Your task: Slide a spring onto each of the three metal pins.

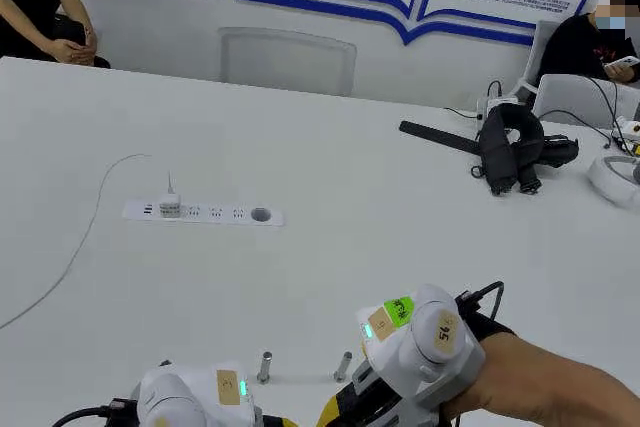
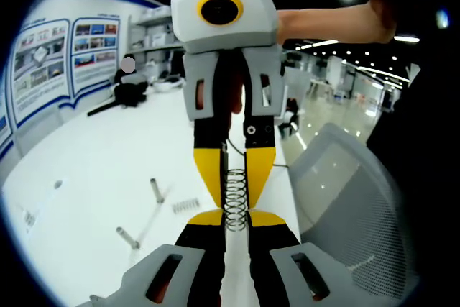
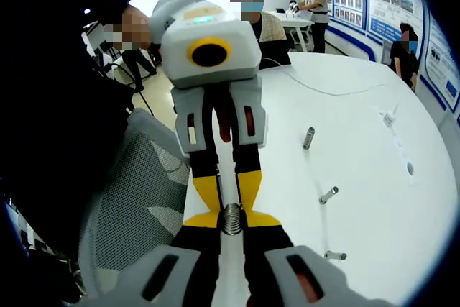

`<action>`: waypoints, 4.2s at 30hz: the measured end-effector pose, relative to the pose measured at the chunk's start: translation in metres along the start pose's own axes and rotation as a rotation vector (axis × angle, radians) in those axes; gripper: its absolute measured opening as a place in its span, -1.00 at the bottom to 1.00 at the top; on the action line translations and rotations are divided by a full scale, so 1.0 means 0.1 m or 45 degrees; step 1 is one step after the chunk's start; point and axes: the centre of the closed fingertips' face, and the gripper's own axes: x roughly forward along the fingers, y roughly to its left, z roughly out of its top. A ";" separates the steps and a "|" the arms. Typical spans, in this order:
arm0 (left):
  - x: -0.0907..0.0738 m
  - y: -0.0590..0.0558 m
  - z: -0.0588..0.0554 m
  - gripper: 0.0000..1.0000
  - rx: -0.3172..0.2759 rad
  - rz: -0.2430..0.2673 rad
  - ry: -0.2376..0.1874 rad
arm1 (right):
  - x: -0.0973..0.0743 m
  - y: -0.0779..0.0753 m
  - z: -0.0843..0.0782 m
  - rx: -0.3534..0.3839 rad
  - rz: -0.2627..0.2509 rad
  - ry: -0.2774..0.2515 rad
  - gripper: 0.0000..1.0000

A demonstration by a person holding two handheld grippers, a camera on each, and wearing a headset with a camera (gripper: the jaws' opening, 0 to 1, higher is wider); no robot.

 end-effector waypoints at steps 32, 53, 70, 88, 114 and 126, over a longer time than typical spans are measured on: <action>-0.19 0.21 -0.37 -0.62 -0.180 0.169 0.024 | 0.07 -0.26 -0.16 0.100 -0.112 0.038 -0.75; -0.45 0.42 -0.65 -0.34 -0.294 0.353 0.035 | 0.10 -0.79 -0.35 0.213 -0.244 0.108 -0.75; -0.64 0.62 -0.83 -0.03 -0.370 0.479 0.035 | 0.13 -1.10 -0.33 0.198 -0.295 0.151 -0.75; -0.87 0.71 -1.03 0.20 -0.461 0.594 0.045 | 0.21 -1.34 -0.26 0.198 -0.307 0.151 -0.75; -0.96 0.69 -1.12 0.36 -0.495 0.614 0.060 | 0.35 -1.54 -0.11 0.152 -0.289 0.165 -0.75; -1.02 0.72 -1.12 0.38 -0.497 0.626 0.055 | 0.39 -1.60 -0.03 0.126 -0.279 0.158 -0.75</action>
